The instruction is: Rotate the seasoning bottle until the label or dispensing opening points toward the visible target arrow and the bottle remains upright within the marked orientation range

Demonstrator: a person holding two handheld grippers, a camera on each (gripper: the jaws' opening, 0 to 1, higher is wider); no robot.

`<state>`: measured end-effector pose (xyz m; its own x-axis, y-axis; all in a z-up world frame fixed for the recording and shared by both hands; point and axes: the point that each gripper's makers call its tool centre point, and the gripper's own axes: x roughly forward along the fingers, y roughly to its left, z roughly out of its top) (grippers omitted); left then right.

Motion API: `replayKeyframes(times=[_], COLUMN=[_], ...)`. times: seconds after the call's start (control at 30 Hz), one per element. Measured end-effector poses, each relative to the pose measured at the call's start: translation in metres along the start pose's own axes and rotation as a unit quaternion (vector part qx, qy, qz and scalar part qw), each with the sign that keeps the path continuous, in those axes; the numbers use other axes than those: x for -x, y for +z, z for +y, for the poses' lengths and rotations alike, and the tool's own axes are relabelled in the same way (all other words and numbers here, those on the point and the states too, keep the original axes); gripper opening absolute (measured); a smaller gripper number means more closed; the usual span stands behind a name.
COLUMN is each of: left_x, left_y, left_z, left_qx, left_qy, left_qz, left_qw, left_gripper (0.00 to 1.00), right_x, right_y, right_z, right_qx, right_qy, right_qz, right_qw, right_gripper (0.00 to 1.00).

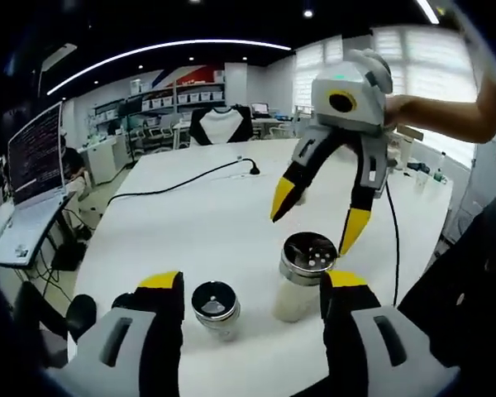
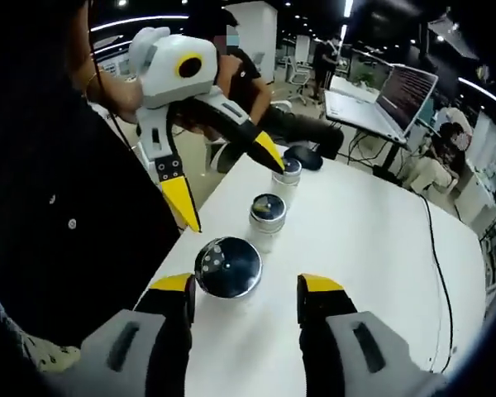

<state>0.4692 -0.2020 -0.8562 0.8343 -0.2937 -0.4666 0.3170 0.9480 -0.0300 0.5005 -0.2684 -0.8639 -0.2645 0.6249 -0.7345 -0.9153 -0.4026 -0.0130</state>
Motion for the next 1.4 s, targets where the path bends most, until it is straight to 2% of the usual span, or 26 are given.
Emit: replayKeyframes(times=[0.1,0.23,0.33,0.4,0.47,0.5,0.57,0.63,0.7,0.73,0.8,0.83,0.9,1.0,1.07,1.2,1.27,1.4], left_x=[-0.002,-0.009,-0.016,-0.02,-0.023,-0.025,-0.027,-0.029,-0.03,-0.03,-0.032,-0.033,-0.035,-0.037,-0.039,-0.043,-0.044,-0.047], left_y=[0.006,0.017,0.021,0.024,0.027,0.028,0.029,0.03,0.032,0.032,0.032,0.033,0.035,0.042,0.047,0.053,0.057,0.06], left_z=[-0.005,-0.017,-0.024,-0.03,-0.036,-0.039,-0.043,-0.047,-0.052,-0.054,-0.057,-0.058,-0.06,-0.061,-0.064,-0.07,-0.073,-0.078], left_qx=[0.001,0.009,0.006,0.004,0.002,0.002,0.004,0.004,-0.002,-0.003,-0.003,-0.004,-0.006,-0.006,0.003,0.02,0.022,0.026], left_qy=[-0.009,-0.028,-0.035,-0.042,-0.047,-0.052,-0.057,-0.059,-0.06,-0.06,-0.063,-0.063,-0.064,-0.062,-0.062,-0.063,-0.059,-0.052], left_qz=[-0.007,-0.02,-0.018,-0.02,-0.02,-0.019,-0.02,-0.019,-0.017,-0.017,-0.012,-0.011,-0.01,-0.012,-0.018,-0.019,-0.022,-0.018], left_qw=[0.9999,0.9994,0.9992,0.9989,0.9987,0.9985,0.9982,0.9981,0.9981,0.9981,0.9979,0.9979,0.9979,0.998,0.9979,0.9976,0.9978,0.9982], left_gripper=[0.72,0.74,0.75,0.76,0.76,0.76,0.76,0.76,0.77,0.78,0.79,0.8,0.81,0.82,0.83,0.87,0.87,0.86], right_x=[0.011,0.039,0.061,0.077,0.095,0.104,0.115,0.128,0.139,0.144,0.148,0.148,0.148,0.149,0.148,0.146,0.143,0.136], right_y=[-0.003,-0.018,-0.035,-0.048,-0.067,-0.075,-0.08,-0.085,-0.094,-0.104,-0.111,-0.113,-0.119,-0.135,-0.148,-0.166,-0.17,-0.175], right_z=[-0.005,-0.026,-0.047,-0.061,-0.079,-0.089,-0.1,-0.113,-0.122,-0.126,-0.132,-0.134,-0.138,-0.147,-0.153,-0.166,-0.171,-0.176], right_qx=[-0.036,-0.081,-0.116,-0.143,-0.173,-0.193,-0.228,-0.267,-0.268,-0.253,-0.223,-0.22,-0.239,-0.247,-0.256,-0.279,-0.289,-0.286], right_qy=[-0.011,-0.063,-0.115,-0.149,-0.196,-0.219,-0.241,-0.261,-0.284,-0.299,-0.315,-0.316,-0.319,-0.329,-0.331,-0.333,-0.325,-0.312], right_qz=[-0.015,-0.029,-0.031,-0.033,-0.02,-0.022,-0.049,-0.081,-0.078,-0.051,-0.025,-0.024,-0.029,-0.015,-0.008,-0.014,-0.024,-0.031], right_qw=[0.9992,0.9943,0.9861,0.9779,0.9651,0.9562,0.9422,0.9241,0.9174,0.9186,0.9222,0.9227,0.9169,0.9111,0.9083,0.9008,0.9004,0.9054], right_gripper=[0.49,0.49,0.49,0.49,0.49,0.49,0.49,0.48,0.48,0.48,0.49,0.49,0.49,0.49,0.49,0.49,0.49,0.47])
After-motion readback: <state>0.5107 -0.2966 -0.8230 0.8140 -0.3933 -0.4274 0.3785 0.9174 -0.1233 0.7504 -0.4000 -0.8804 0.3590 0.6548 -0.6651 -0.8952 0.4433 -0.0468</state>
